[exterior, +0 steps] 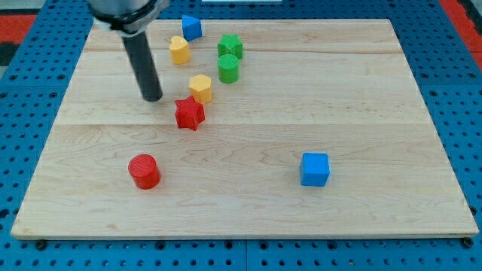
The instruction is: Place the yellow hexagon below the green circle
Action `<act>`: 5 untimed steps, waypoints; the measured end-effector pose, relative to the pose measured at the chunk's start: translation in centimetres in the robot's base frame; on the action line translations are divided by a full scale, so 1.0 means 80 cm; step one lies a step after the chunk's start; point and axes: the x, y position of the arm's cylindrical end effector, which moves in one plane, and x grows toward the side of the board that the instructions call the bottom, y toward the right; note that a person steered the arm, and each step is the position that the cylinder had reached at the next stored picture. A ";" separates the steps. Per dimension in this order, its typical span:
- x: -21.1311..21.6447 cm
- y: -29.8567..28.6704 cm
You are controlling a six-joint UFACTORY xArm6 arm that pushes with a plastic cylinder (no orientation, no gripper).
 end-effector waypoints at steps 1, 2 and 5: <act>-0.006 0.050; -0.012 0.071; 0.029 0.012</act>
